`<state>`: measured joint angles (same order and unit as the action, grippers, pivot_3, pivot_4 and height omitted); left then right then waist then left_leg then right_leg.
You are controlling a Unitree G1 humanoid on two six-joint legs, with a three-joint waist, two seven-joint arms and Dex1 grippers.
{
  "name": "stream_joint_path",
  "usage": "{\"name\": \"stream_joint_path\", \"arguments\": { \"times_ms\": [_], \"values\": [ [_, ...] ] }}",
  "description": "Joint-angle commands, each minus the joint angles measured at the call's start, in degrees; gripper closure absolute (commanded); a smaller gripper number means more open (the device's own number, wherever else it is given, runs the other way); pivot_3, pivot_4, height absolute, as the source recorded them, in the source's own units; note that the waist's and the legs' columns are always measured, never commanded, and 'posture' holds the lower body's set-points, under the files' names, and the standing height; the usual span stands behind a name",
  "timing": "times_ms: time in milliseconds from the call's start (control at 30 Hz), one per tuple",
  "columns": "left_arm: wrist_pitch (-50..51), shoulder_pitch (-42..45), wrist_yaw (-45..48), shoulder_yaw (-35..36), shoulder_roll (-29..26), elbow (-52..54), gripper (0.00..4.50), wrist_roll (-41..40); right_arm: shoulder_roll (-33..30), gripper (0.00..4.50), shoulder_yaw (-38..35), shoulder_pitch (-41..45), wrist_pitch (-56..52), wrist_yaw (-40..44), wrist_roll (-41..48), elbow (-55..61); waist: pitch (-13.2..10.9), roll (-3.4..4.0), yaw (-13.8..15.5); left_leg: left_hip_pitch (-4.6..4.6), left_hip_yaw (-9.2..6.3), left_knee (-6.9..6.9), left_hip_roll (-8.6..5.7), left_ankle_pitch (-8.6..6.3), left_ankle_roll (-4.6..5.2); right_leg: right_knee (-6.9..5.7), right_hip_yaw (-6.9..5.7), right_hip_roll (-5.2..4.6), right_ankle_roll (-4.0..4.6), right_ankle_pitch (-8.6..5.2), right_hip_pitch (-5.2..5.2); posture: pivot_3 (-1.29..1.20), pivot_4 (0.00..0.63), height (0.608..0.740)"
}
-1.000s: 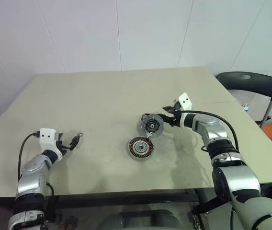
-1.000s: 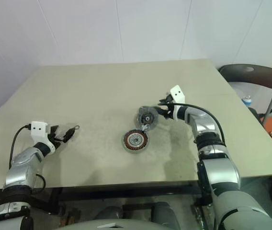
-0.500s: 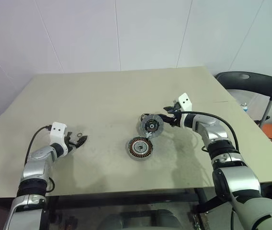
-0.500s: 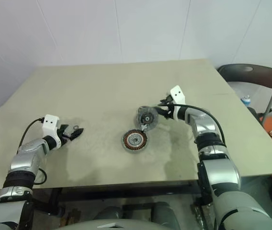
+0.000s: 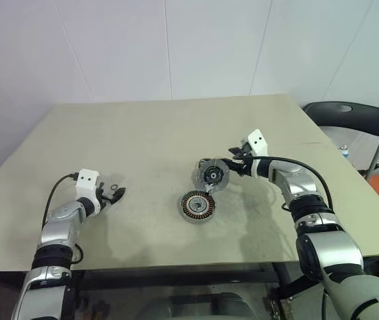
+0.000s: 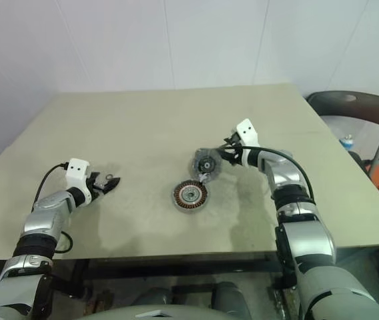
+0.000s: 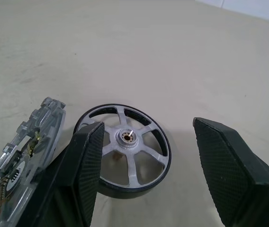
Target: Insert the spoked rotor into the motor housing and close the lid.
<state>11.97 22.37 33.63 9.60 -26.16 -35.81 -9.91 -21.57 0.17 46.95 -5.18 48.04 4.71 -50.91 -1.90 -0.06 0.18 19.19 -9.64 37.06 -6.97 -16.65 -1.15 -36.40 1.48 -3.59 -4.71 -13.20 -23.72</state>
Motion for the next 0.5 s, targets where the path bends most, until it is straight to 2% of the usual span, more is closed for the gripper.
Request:
{"name": "stream_joint_path", "arguments": {
  "times_ms": [33,300,500],
  "values": [
    [-1.0,1.9,0.0,-2.5,1.7,-2.8,0.03,1.6,-0.6,1.36,-0.1,0.8,1.5,-0.2,-0.3,1.6,0.0,0.0,0.5,-0.07,0.0,0.0,0.0,0.0,0.0,0.03,0.0,0.01,0.0,0.0,0.07,0.0,0.0,0.74],
    [-2.3,4.4,1.1,-2.5,2.4,-5.1,0.03,2.0,-0.8,1.36,0.0,0.3,1.7,-0.2,-0.5,2.2,0.0,0.02,1.6,-0.4,-0.06,-0.01,-0.05,-0.01,0.02,0.1,-0.06,-0.01,-0.03,0.0,0.45,0.0,0.0,0.74],
    [-0.6,3.0,4.6,-2.5,2.7,-1.2,0.03,0.2,-0.4,1.36,-0.1,0.1,1.4,-0.3,-0.4,2.5,0.0,0.02,2.0,-0.31,-0.06,-0.05,-0.04,-0.02,0.04,0.15,-0.05,-0.01,-0.03,0.0,0.35,0.0,0.0,0.74]
  ]
}}
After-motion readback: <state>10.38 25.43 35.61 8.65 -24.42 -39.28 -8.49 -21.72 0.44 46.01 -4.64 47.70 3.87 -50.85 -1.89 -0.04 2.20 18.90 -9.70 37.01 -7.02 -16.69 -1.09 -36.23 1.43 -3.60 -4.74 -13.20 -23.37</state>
